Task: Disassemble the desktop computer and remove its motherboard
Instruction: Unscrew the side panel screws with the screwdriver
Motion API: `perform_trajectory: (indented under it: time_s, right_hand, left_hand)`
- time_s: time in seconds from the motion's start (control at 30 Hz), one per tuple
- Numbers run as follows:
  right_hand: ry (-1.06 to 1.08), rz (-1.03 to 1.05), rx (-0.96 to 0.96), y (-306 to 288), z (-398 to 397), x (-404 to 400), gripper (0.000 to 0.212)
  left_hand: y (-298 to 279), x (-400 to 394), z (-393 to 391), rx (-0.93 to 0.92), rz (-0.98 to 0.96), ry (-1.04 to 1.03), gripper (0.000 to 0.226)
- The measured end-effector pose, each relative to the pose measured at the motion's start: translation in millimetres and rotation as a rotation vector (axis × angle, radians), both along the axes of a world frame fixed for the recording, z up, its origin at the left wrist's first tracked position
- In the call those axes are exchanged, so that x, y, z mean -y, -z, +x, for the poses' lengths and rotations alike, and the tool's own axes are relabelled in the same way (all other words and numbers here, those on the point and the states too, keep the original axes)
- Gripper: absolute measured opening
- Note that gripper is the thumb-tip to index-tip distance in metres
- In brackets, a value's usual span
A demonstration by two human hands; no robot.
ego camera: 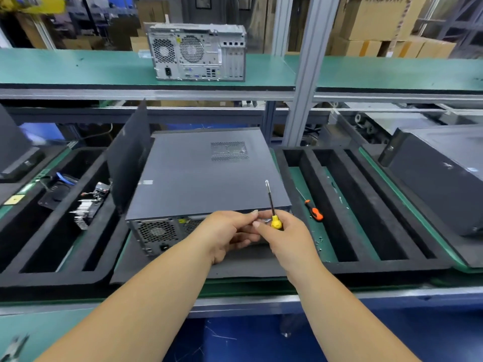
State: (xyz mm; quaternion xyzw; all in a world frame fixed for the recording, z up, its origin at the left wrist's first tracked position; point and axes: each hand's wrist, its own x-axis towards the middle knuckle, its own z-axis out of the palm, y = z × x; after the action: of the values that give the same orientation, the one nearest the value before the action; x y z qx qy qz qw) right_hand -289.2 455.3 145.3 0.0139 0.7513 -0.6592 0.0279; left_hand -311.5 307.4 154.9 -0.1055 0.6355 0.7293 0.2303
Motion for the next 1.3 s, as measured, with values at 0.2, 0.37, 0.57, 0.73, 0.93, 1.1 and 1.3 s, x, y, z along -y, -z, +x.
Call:
perform_trajectory:
  time_s: [0.2, 0.37, 0.57, 0.73, 0.93, 1.1, 1.3]
  right_hand:
    - [0.088, 0.080, -0.021, 5.7, -27.6, -80.9, 0.007]
    - [0.181, 0.220, 0.037, 21.9, -59.2, -146.7, 0.008]
    - [0.194, 0.262, 0.190, 59.0, -97.0, -195.3, 0.011]
    - [0.167, 0.207, 0.279, 80.8, -115.9, -206.2, 0.017]
    - [0.069, 0.165, 0.294, 89.9, -133.6, -198.7, 0.013]
    - [-0.056, 0.326, 0.305, 97.2, -147.8, -178.4, 0.017]
    - [-0.148, 0.456, 0.383, 116.5, -154.8, -146.5, 0.027]
  left_hand:
    - [2.2, -78.6, -23.8, 0.029, -0.006, 0.030, 0.025]
    - [10.4, -129.5, -44.8, 0.042, -0.051, -0.004, 0.027]
    - [16.4, -159.3, -65.4, 0.056, -0.063, -0.049, 0.024]
    - [17.3, -172.1, -73.2, 0.035, -0.077, -0.099, 0.022]
    - [-1.7, -169.3, -73.3, -0.161, -0.182, -0.049, 0.019]
    - [-21.1, -152.2, -69.0, -0.356, -0.364, -0.134, 0.016]
    - [-30.2, -133.8, -62.4, -0.457, -0.448, -0.188, 0.016]
